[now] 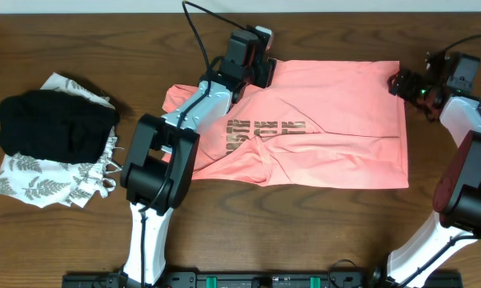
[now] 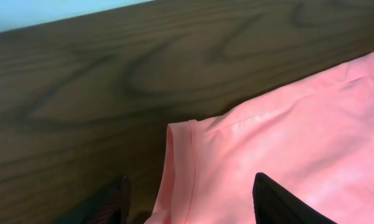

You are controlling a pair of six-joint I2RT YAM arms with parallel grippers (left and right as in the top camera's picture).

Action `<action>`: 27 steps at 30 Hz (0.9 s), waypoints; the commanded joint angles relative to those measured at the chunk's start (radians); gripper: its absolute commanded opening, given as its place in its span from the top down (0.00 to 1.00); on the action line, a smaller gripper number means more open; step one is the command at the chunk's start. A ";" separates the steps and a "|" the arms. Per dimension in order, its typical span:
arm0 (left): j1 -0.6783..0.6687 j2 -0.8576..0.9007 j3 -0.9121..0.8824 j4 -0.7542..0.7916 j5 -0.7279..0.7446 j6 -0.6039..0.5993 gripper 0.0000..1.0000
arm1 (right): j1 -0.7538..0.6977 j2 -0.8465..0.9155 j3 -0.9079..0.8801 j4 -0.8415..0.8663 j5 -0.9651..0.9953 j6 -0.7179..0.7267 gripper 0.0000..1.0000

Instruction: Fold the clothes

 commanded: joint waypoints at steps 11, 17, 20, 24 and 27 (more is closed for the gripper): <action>0.005 0.105 0.021 0.029 0.006 0.002 0.36 | 0.007 0.172 0.018 0.205 0.027 0.057 0.18; 0.002 0.106 0.021 0.051 0.006 -0.006 0.36 | 0.026 0.221 0.018 0.293 0.005 0.091 0.21; 0.002 0.106 0.021 0.051 0.006 -0.010 0.36 | 0.043 0.243 0.018 0.318 0.003 0.094 0.22; 0.002 0.106 0.021 0.048 0.007 -0.036 0.37 | 0.068 0.268 0.019 0.341 -0.002 0.094 0.27; 0.000 0.106 0.021 0.040 0.008 -0.036 0.37 | 0.086 0.270 0.019 0.340 -0.008 0.089 0.35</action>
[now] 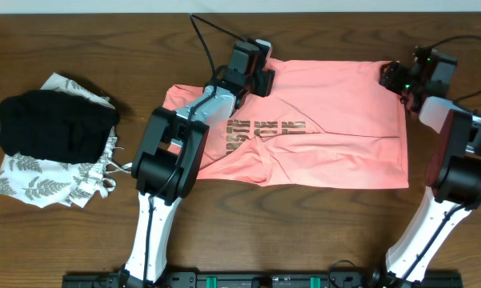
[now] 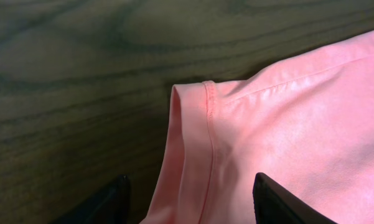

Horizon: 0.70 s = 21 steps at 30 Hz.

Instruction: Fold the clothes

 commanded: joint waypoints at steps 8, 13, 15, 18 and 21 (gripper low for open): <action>-0.004 -0.001 0.021 -0.008 0.039 -0.024 0.54 | 0.010 0.031 -0.005 -0.050 -0.038 0.015 0.97; 0.001 -0.018 0.021 -0.026 0.051 -0.023 0.72 | -0.003 -0.065 -0.005 -0.116 -0.048 -0.035 0.99; 0.005 -0.038 0.021 -0.032 0.051 -0.022 0.72 | -0.004 -0.125 -0.005 -0.165 -0.048 -0.079 0.99; 0.006 -0.073 0.021 -0.036 0.051 -0.011 0.71 | -0.003 -0.198 -0.005 -0.241 -0.048 -0.103 0.99; 0.004 -0.090 0.021 -0.036 0.051 -0.011 0.67 | 0.000 -0.261 -0.005 -0.323 -0.054 -0.109 0.99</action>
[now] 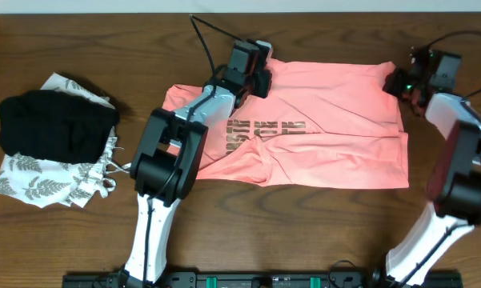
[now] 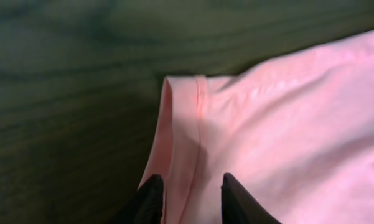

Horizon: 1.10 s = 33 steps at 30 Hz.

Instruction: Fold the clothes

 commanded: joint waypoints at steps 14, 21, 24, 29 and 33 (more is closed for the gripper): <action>0.002 -0.066 0.021 -0.056 0.006 0.008 0.58 | 0.011 -0.201 -0.001 -0.220 -0.028 -0.104 0.99; 0.000 -0.057 0.021 -0.010 0.058 -0.008 0.38 | 0.010 -0.201 -0.001 -0.216 -0.020 -0.120 0.99; -0.002 -0.029 0.021 0.012 0.058 -0.008 0.36 | 0.011 -0.201 -0.001 -0.212 -0.009 -0.120 0.99; -0.003 0.024 0.021 0.043 0.058 -0.003 0.33 | 0.011 -0.201 -0.001 -0.209 -0.002 -0.120 0.99; -0.002 0.038 0.021 0.108 0.049 0.024 0.33 | 0.014 -0.201 -0.001 -0.209 -0.002 -0.120 0.99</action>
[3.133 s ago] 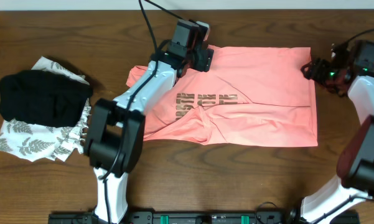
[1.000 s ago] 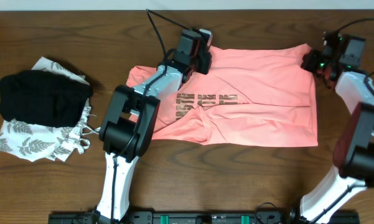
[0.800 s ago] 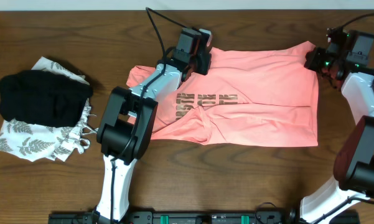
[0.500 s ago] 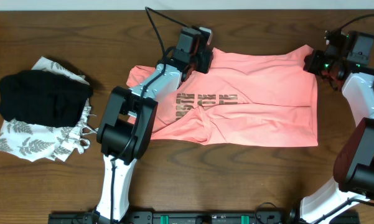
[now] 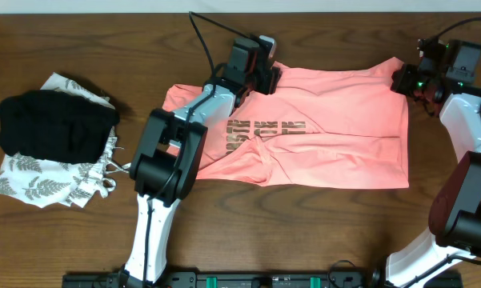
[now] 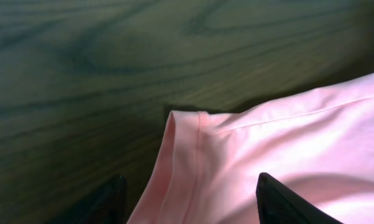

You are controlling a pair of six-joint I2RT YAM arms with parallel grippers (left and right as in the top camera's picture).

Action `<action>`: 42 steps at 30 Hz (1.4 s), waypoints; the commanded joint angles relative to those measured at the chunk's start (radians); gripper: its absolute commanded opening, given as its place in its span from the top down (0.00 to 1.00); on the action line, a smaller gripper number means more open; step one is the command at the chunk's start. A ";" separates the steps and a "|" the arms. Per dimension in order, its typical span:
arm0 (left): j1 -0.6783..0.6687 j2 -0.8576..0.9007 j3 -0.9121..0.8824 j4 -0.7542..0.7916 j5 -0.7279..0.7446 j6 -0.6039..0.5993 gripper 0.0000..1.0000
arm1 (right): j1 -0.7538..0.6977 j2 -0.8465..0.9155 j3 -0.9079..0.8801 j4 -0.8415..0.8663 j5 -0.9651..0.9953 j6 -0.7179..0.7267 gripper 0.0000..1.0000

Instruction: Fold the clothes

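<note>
A pink shirt [image 5: 328, 120] with grey lettering lies spread across the table's middle and right. My left gripper [image 5: 266, 76] is at its far left corner. In the left wrist view the left gripper [image 6: 190, 202] is open, its dark fingers [image 6: 112, 200] wide apart on either side of the shirt's hemmed corner [image 6: 183, 124]. My right gripper [image 5: 404, 80] is at the far right corner, where the cloth is drawn up towards it; it looks shut on that corner.
A black garment [image 5: 56, 124] lies on a white leaf-patterned cloth [image 5: 40, 180] at the table's left. The table's far edge runs just behind both grippers. Bare wood [image 5: 304, 232] lies in front of the shirt.
My left gripper's fingers were close together on the hemmed corner; now they stand wide apart around it. The right gripper has shifted slightly right, and the shirt's far right corner has come with it.
At first my left gripper was open over the shirt's far left corner, the right gripper near the far right corner. Then the left was lower over the hem, then shut on it. Now it is open again, and the right corner is pulled outward.
</note>
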 commanded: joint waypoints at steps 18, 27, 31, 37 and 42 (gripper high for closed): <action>-0.006 0.076 0.026 0.032 -0.001 0.013 0.69 | 0.015 -0.021 -0.001 0.000 0.015 -0.014 0.99; 0.005 -0.076 0.034 -0.055 -0.003 0.026 0.92 | 0.014 -0.021 -0.001 -0.091 0.045 -0.066 0.99; 0.006 -0.181 0.034 -0.167 -0.006 0.076 0.92 | 0.014 -0.021 -0.001 -0.128 0.044 -0.074 0.99; 0.006 -0.290 0.033 -0.307 -0.010 0.108 0.92 | 0.015 -0.021 -0.001 -0.161 0.035 -0.100 0.99; -0.002 -0.248 0.033 -0.313 -0.005 0.109 0.63 | 0.015 -0.021 -0.001 -0.165 0.032 -0.099 0.99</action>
